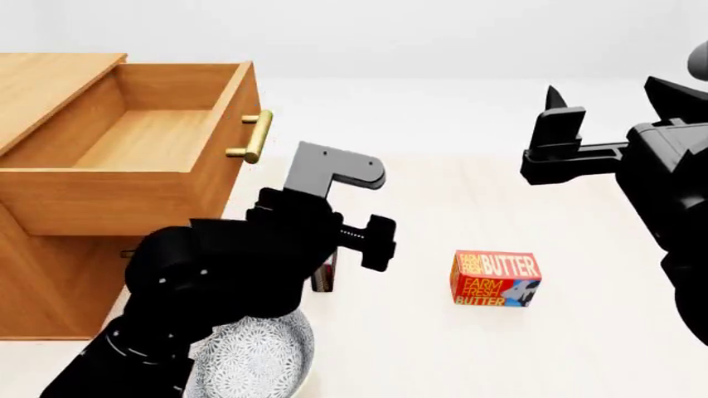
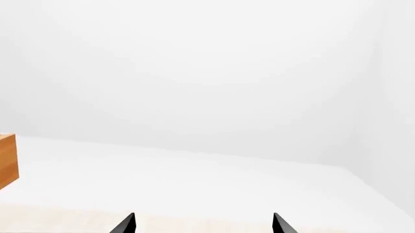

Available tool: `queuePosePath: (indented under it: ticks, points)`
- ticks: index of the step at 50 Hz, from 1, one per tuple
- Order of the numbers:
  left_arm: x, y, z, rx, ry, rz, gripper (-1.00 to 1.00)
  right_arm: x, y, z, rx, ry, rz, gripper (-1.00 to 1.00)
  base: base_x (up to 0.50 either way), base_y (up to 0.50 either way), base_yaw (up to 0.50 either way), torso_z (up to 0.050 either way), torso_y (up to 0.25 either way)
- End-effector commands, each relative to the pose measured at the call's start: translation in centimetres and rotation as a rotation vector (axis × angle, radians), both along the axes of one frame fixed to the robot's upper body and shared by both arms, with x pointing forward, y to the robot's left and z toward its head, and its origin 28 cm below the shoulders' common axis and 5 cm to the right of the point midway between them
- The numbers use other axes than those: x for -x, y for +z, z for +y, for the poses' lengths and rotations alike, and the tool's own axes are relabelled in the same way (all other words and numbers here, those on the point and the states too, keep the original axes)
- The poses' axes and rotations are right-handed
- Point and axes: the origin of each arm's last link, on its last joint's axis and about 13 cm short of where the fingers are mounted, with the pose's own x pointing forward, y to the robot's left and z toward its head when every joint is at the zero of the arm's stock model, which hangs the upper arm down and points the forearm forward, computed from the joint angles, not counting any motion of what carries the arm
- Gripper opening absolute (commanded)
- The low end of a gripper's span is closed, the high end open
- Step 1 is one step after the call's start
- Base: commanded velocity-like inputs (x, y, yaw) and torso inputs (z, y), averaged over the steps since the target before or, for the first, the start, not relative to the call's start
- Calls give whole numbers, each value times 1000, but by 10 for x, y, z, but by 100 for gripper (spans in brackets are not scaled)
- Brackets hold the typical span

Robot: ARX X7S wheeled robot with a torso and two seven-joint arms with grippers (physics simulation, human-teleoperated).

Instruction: Put the chocolate pudding in the top drawer of the cabinet and close it.

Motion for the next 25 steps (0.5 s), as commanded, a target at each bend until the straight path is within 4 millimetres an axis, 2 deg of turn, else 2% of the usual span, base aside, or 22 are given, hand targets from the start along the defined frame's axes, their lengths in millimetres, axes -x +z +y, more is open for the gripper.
queuePosePath:
  ticks: [1,25]
  points:
    - [-14,-5,-2,3,51,36,100,0,-1,-1,2,-3,0,100,0,0,0,0,0]
    - [-31,-16,-6,-23,142,111,100,0,-4,-2,-3,-7,0,100,0,0,0,0,0]
